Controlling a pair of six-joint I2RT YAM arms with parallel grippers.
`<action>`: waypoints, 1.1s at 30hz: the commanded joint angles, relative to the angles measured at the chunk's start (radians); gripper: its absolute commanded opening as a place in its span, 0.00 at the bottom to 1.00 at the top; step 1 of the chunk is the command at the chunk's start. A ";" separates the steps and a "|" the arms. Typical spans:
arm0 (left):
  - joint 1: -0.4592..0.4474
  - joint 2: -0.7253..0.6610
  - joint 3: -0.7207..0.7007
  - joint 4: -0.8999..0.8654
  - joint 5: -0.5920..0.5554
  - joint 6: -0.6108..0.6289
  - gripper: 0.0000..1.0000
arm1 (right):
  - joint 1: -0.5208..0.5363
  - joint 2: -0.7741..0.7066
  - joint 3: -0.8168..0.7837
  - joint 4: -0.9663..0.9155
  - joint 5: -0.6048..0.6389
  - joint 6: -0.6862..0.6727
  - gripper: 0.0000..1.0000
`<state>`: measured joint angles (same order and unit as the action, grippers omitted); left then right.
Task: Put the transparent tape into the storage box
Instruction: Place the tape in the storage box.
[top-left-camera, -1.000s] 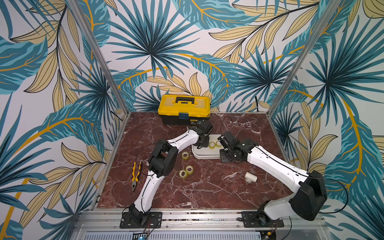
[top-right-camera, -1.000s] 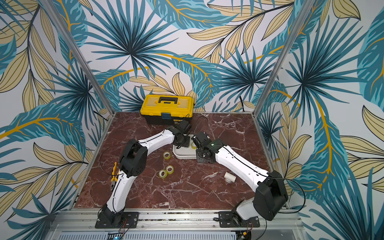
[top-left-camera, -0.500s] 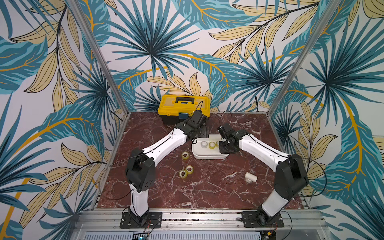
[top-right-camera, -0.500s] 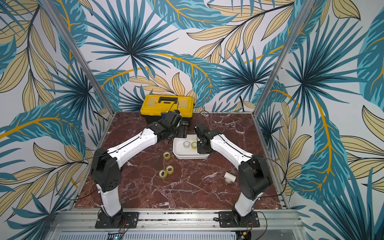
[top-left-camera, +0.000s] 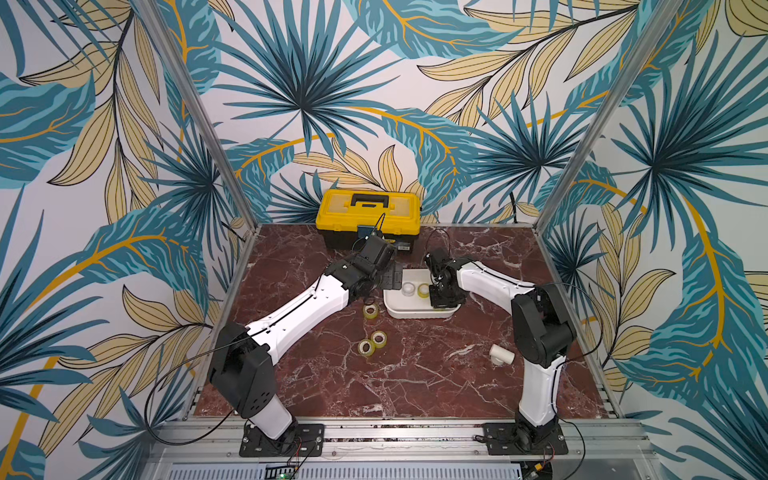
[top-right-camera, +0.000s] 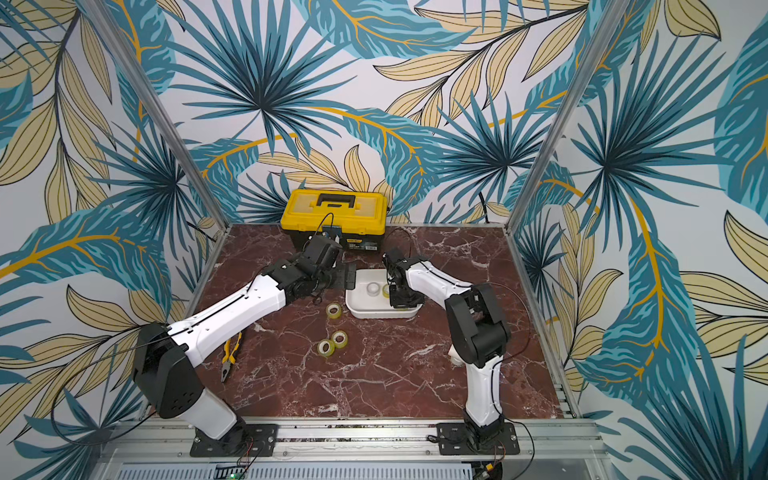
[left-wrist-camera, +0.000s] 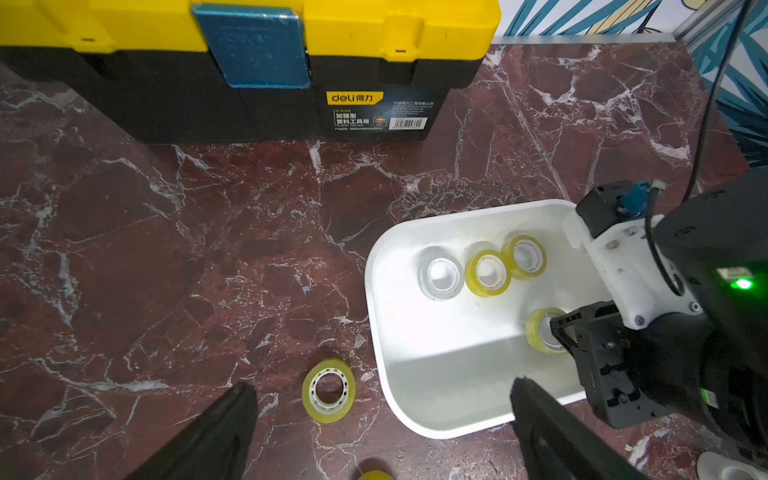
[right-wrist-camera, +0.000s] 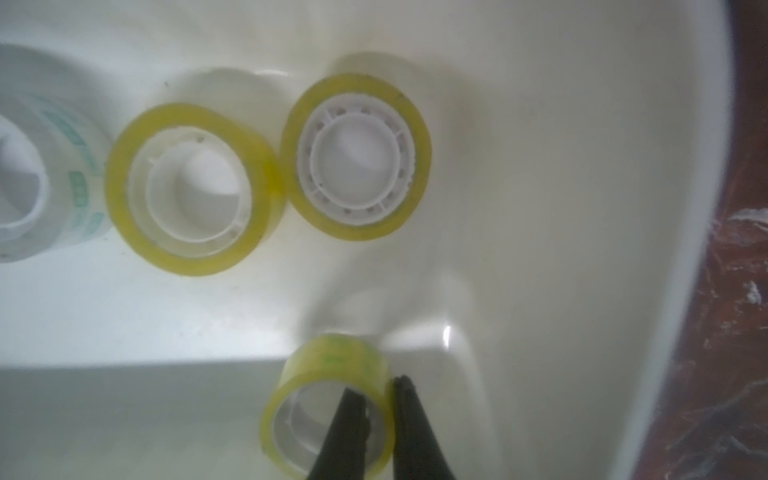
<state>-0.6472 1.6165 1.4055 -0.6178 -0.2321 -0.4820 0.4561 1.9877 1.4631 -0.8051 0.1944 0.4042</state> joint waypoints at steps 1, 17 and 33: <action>0.003 -0.014 -0.022 0.006 -0.012 -0.013 1.00 | -0.003 0.031 0.016 -0.004 0.025 0.013 0.00; 0.024 0.002 -0.031 -0.008 0.012 -0.017 1.00 | -0.022 0.105 0.044 -0.003 0.063 0.020 0.03; 0.046 0.029 -0.034 -0.015 0.035 -0.018 1.00 | -0.024 0.039 0.071 -0.018 0.030 0.016 0.29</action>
<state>-0.6102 1.6379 1.3918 -0.6189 -0.2016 -0.4911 0.4362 2.0659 1.5162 -0.7986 0.2310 0.4179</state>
